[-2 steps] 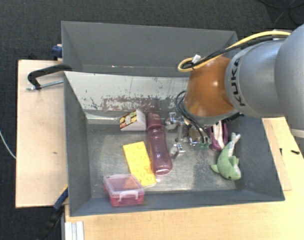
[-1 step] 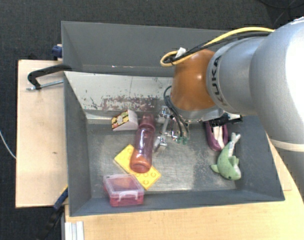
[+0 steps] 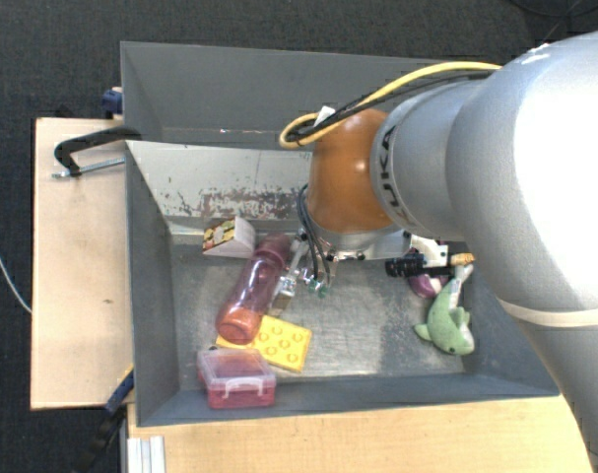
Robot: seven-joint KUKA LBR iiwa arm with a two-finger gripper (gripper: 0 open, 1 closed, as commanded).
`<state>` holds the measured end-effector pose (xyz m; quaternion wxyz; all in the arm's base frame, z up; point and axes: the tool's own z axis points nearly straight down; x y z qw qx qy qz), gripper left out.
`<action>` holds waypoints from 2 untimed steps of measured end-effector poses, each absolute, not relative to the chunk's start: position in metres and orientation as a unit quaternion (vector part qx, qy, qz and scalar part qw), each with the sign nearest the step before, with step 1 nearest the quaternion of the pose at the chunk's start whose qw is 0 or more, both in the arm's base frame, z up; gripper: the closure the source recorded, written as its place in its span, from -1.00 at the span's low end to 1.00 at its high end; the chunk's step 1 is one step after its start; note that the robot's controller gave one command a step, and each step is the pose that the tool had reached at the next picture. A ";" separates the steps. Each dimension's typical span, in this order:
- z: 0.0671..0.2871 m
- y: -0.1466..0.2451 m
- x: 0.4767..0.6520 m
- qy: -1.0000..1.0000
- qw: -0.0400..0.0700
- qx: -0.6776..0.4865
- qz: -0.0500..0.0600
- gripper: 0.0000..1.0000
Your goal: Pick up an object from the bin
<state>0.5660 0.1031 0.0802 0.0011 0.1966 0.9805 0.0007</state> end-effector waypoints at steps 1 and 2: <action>0.092 0.112 0.595 0.992 0.002 0.125 0.001 1.00; 0.092 0.112 0.595 0.992 0.002 0.125 0.001 1.00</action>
Offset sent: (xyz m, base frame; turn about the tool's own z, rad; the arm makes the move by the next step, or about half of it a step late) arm 0.0000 0.0000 0.0000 0.0000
